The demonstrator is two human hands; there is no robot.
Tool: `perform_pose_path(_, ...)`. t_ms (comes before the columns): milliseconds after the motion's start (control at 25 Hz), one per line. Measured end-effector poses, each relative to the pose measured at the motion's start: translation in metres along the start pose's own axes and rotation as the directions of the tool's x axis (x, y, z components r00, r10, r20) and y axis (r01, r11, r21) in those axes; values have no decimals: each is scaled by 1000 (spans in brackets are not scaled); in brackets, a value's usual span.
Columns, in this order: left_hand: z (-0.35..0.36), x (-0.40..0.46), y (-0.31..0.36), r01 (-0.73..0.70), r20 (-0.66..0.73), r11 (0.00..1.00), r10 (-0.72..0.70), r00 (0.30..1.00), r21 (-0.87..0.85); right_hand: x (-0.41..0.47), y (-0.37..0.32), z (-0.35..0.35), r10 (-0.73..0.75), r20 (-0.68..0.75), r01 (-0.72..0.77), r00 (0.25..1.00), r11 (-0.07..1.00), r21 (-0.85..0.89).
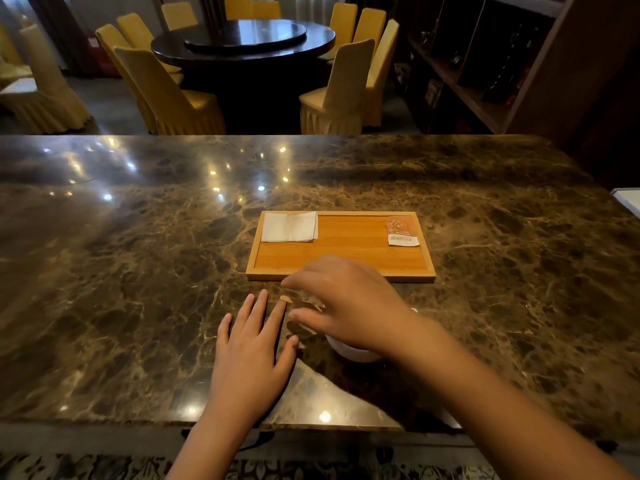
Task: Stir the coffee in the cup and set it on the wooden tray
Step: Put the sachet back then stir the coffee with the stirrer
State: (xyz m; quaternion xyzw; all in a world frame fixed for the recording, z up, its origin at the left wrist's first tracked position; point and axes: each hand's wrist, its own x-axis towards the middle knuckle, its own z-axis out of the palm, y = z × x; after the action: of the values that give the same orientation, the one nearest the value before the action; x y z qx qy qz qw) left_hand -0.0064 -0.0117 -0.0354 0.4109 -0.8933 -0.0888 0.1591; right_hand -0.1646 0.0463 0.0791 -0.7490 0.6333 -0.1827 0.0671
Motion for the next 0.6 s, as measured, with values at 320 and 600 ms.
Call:
perform_pose_path(320,-2,-1,1,13,-5,1000,-13,1000,1,-5,5,-2,85,-121,-66,989,987,150)
perform_pose_path(600,-2,0,0,14,4,1000,-14,1000,10,-57,57,-32,458,-266,-241,848,781,576)
